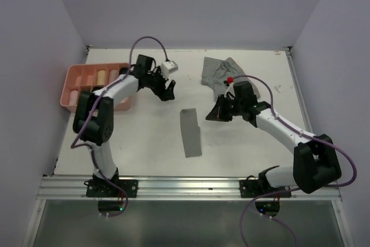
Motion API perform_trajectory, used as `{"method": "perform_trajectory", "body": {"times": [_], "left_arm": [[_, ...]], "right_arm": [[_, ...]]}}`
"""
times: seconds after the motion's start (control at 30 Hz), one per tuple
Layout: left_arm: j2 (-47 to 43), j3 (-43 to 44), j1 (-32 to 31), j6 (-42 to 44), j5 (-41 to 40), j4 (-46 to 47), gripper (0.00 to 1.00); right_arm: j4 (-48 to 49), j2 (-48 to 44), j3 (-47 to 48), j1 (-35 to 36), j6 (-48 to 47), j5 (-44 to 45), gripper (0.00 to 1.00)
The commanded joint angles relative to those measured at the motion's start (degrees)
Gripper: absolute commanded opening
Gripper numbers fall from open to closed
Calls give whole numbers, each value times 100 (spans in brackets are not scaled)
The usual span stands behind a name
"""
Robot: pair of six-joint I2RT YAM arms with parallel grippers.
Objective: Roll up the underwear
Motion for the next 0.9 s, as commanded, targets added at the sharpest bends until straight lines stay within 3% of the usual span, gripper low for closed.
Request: {"method": "perform_trajectory", "body": {"times": [0.0, 0.03, 0.17, 0.2, 0.27, 0.3, 0.4, 0.43, 0.47, 0.67, 0.87], "left_arm": [[-1951, -566, 584, -755, 649, 716, 93], [-2183, -726, 610, -948, 553, 821, 100], [-2861, -1744, 636, -3124, -37, 1235, 100], [-2810, -1878, 672, -3217, 921, 1384, 100], [-2617, -2158, 795, -3357, 2085, 1604, 100], [-2520, -2369, 769, -3646, 2569, 2301, 100], [-3069, -3888, 681, -5437, 2426, 4313, 100], [-3177, -4231, 663, -6216, 2337, 5573, 100], [-3187, -4522, 611, -6432, 2310, 5882, 100], [-2608, -4771, -136, -6865, 1977, 6509, 100], [-1835, -4578, -242, -7075, 1695, 6561, 93]], "right_arm": [[1416, -88, -215, 149, 677, -1168, 4], [1653, 8, -285, 219, 801, -1206, 7], [2392, 264, -654, 825, 1519, -1215, 30], [2611, 343, -759, 870, 1723, -1250, 41], [3472, 570, -1120, 914, 2336, -1382, 51], [3762, 641, -1199, 914, 2444, -1364, 57], [4036, 783, -1375, 914, 2568, -1382, 64], [4037, 818, -1454, 914, 2560, -1425, 65], [4046, 914, -1472, 914, 2499, -1521, 65], [4135, 1318, -1569, 1002, 2340, -1760, 62], [3738, 1687, -1630, 1011, 2023, -1478, 44]]}}
